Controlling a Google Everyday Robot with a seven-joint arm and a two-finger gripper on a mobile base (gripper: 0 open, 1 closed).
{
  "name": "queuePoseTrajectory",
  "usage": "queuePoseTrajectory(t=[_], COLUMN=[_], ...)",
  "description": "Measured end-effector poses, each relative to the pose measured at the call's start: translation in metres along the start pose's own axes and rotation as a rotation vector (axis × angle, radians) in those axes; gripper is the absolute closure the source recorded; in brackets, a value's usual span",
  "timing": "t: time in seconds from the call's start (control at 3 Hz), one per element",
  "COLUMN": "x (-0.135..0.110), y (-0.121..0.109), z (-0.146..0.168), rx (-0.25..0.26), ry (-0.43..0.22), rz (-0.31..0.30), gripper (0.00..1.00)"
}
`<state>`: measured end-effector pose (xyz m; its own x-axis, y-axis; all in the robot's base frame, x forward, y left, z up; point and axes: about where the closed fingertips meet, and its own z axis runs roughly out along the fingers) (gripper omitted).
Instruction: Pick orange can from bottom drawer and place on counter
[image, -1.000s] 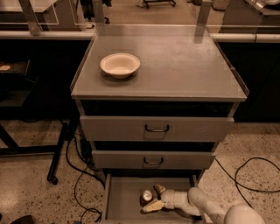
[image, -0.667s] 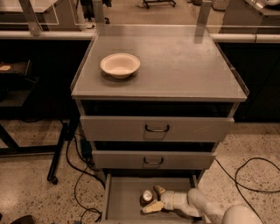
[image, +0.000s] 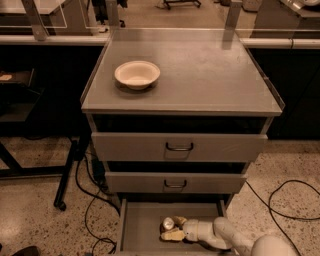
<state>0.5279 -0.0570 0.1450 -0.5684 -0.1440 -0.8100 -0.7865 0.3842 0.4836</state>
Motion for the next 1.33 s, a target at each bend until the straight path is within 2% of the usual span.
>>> queuePoseTrajectory(t=[1.0, 1.33], x=[-0.001, -0.020], y=[0.001, 0.015], z=[0.000, -0.012], rx=[-0.003, 0.012], ry=[-0.003, -0.031], rz=[0.001, -0.010], gripper=[0.97, 1.00])
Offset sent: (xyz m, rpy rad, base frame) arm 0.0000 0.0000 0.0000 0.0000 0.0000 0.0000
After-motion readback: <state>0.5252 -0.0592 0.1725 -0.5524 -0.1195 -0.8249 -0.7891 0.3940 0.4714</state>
